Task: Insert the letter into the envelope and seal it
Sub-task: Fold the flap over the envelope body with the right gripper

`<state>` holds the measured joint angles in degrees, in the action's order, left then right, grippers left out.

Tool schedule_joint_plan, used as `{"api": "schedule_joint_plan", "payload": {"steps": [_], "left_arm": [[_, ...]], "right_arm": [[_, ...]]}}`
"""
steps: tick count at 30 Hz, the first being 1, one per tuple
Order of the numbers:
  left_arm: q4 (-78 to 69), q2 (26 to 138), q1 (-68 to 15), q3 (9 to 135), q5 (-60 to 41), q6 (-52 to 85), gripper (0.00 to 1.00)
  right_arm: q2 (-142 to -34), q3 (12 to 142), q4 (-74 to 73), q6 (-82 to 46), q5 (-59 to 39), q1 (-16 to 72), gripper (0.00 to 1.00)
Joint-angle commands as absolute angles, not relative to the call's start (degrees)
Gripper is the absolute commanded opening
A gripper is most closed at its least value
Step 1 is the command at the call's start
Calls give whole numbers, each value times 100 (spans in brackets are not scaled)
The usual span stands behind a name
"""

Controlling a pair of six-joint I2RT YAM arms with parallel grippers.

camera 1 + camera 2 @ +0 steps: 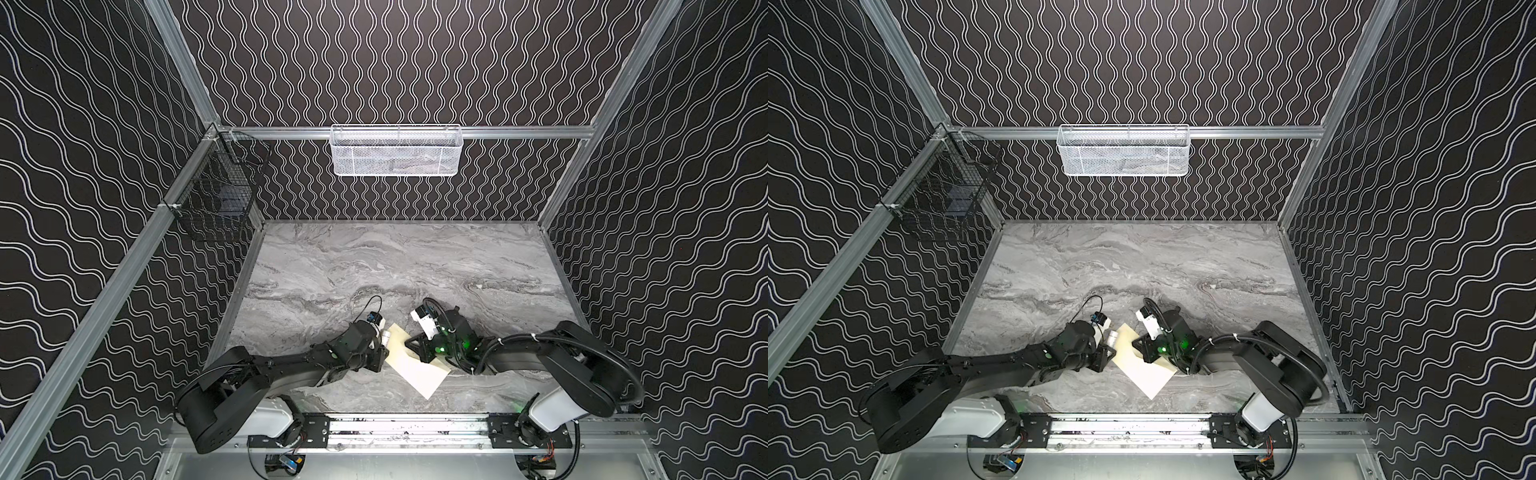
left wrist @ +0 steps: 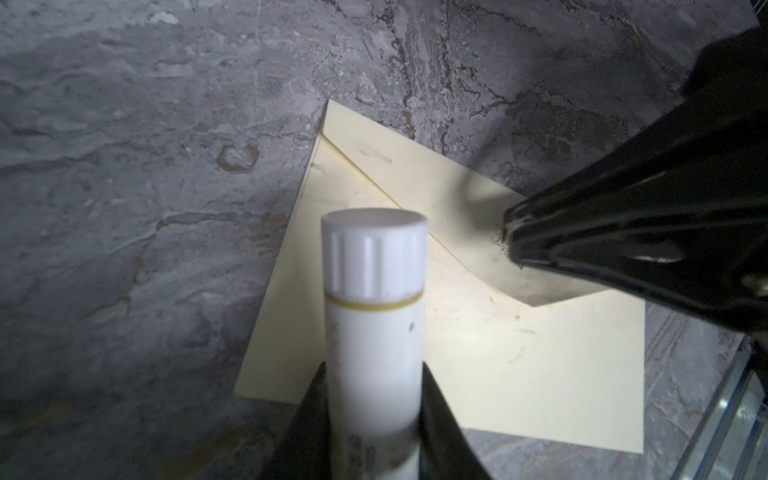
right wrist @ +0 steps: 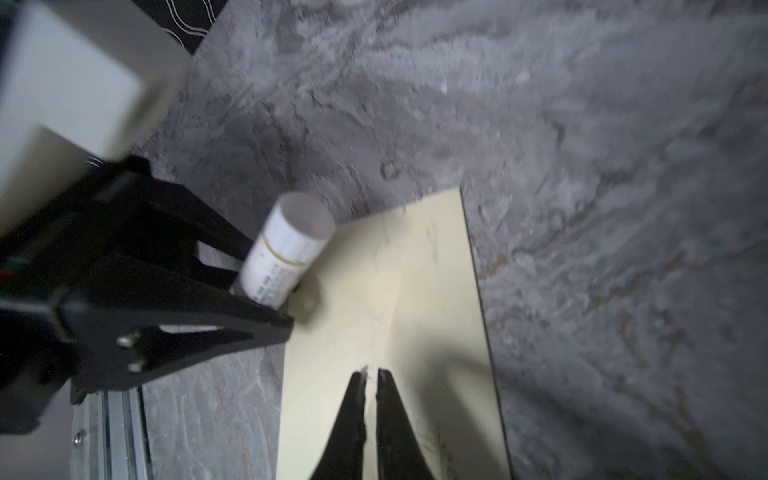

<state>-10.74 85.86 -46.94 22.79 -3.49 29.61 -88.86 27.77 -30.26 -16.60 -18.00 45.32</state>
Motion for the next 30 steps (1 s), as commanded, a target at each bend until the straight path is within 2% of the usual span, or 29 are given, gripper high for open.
{"api": "schedule_joint_plan", "payload": {"steps": [1, 8, 12, 16, 22, 30], "left_arm": [[-1348, 8671, -4576, 2293, -518, 2773, 0], [-1415, 8743, -4524, 2399, -683, 2741, 0], [-1447, 8814, -4513, 2434, -724, 2698, 0], [-1539, 8927, -4513, 2487, -820, 2717, 0], [-1486, 9017, -4512, 2532, -908, 2736, 0], [-1530, 9056, -4505, 2470, -857, 2739, 0]], "right_arm": [[-8549, 2871, -2726, -1127, -1622, 4544, 10], [-8253, 2547, -2338, -674, -1180, 4466, 8], [-8171, 1941, -2985, -567, -967, 4838, 3], [-8627, 1546, -3917, -632, -781, 5236, 0], [-9300, 1642, -4299, -671, -625, 5615, 0], [-9597, 1823, -4394, -781, -537, 5880, 0]]}}
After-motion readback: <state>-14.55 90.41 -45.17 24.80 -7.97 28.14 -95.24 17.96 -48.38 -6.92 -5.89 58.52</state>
